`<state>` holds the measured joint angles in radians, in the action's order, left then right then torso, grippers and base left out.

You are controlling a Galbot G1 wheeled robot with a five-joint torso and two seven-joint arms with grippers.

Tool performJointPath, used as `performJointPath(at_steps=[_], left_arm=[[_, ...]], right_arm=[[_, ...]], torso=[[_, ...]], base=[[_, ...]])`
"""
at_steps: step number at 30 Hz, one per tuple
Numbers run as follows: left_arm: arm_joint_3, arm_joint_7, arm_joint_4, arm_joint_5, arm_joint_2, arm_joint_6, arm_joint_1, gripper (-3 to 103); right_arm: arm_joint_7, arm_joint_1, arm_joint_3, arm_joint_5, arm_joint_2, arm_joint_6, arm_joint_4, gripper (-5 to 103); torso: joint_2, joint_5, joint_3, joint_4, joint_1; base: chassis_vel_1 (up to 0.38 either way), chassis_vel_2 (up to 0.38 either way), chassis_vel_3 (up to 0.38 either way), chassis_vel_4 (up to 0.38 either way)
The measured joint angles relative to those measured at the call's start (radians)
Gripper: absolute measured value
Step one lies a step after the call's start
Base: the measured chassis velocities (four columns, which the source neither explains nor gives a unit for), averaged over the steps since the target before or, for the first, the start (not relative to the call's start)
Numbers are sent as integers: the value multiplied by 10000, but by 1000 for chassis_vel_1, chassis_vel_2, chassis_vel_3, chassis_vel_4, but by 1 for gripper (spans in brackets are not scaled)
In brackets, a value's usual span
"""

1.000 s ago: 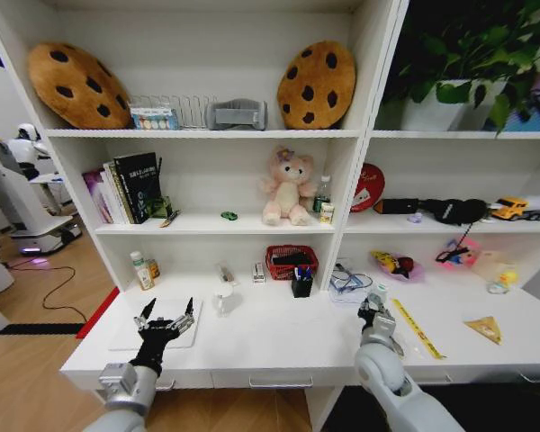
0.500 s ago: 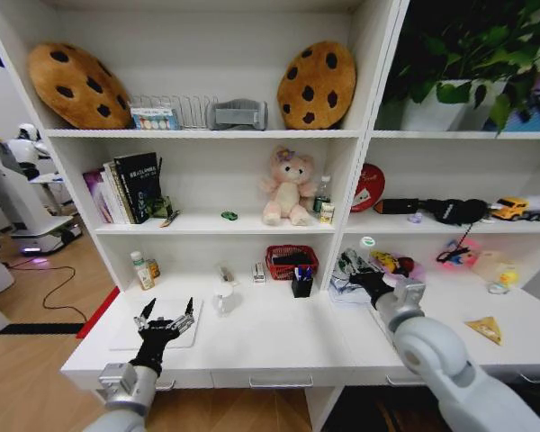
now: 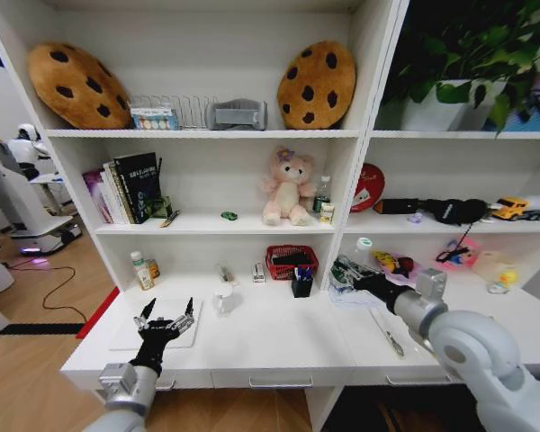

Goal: Organize the objects on the table.

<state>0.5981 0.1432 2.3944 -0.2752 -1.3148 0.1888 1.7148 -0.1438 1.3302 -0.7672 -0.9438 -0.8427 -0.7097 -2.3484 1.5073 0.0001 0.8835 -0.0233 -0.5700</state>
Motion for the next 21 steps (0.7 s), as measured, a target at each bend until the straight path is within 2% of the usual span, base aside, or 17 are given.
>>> performJointPath(at_steps=[11,21], left_arm=[[0,0,0,0,0,0,0,100],[-2,-1,0,0,0,0,-1,100]], right_arm=[[-151,513,50,442,-363,-49,-308,24],[-209,607,221,610,-406,160,-342,24]], torso=[[1,-2,0,1,0],[0,4,1,-1,0]], base=[[0,0,0,0],[-137,-132,126,144]])
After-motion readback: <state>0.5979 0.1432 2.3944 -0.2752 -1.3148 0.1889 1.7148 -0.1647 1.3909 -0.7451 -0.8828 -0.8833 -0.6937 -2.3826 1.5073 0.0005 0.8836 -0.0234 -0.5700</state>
